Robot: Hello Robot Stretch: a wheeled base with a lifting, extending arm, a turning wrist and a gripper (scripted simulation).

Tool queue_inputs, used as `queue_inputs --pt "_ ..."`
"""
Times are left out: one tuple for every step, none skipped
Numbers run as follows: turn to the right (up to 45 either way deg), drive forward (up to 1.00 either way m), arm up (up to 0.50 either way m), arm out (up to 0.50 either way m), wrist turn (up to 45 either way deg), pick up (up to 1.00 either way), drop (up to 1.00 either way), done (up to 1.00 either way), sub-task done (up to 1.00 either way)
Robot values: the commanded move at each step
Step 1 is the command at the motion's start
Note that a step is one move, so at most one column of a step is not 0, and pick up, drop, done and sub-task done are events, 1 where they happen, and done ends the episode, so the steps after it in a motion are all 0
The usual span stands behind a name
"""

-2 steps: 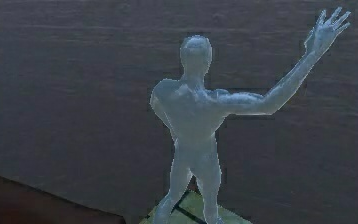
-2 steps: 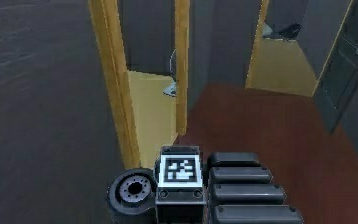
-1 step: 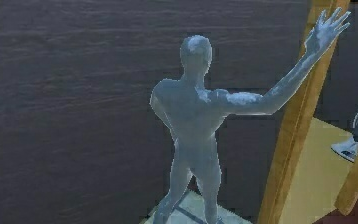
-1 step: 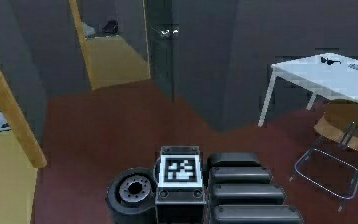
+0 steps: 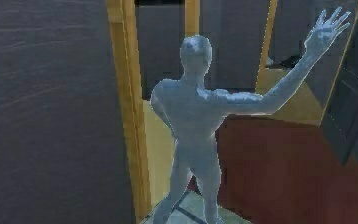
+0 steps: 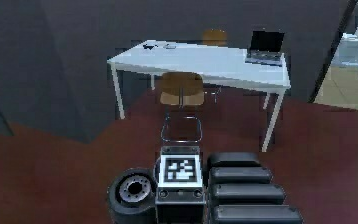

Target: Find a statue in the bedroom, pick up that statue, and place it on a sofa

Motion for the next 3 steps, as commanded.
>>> queue_inputs --pt "-45.0 0.00 0.00 0.00 0.0 0.00 0.00 0.00 0.00" --pt "-24.0 0.00 0.00 0.00 0.0 0.00 0.00 0.00 0.00" --pt "0.0 0.25 0.00 0.00 0.0 0.00 0.00 0.00 0.00"
